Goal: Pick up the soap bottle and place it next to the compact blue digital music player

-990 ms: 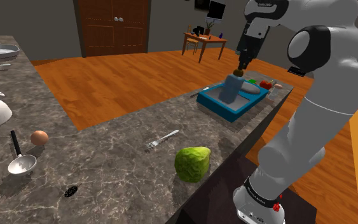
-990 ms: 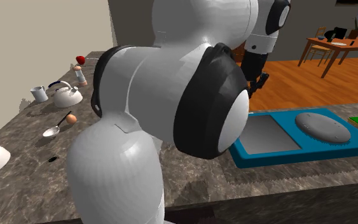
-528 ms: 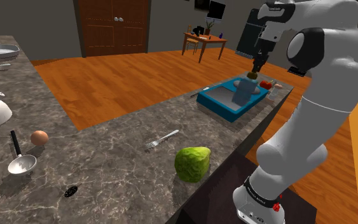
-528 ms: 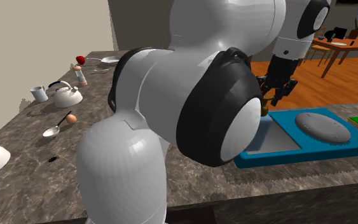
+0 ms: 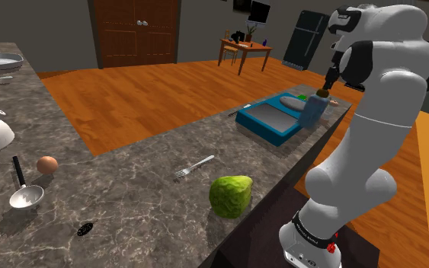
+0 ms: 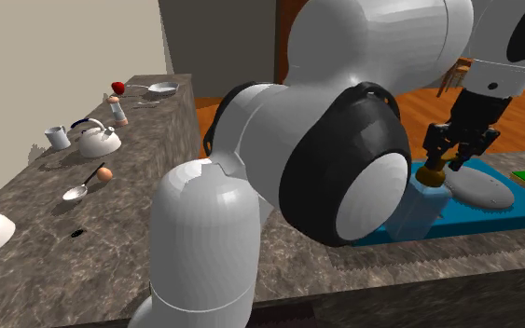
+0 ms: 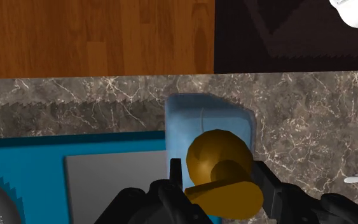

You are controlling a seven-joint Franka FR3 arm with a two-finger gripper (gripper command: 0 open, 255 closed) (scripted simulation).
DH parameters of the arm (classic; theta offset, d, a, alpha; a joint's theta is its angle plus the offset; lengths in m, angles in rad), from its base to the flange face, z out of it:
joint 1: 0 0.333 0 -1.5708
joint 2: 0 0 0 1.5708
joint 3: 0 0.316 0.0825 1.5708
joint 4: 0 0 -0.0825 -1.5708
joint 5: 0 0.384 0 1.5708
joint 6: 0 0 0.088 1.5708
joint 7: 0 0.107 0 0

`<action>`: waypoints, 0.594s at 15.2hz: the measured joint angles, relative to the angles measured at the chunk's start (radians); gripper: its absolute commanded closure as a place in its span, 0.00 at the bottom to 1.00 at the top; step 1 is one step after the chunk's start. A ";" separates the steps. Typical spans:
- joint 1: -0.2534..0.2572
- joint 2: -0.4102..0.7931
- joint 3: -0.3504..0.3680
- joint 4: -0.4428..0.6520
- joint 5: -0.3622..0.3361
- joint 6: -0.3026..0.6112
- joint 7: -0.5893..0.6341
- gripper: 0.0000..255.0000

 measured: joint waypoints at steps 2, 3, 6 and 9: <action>-0.012 0.010 -0.005 -0.007 0.004 0.015 -0.019 1.00; -0.013 0.009 -0.006 -0.022 0.003 0.029 -0.023 1.00; -0.007 0.000 -0.005 -0.075 -0.001 0.073 -0.022 1.00; 0.000 -0.009 -0.003 -0.128 -0.006 0.118 -0.019 1.00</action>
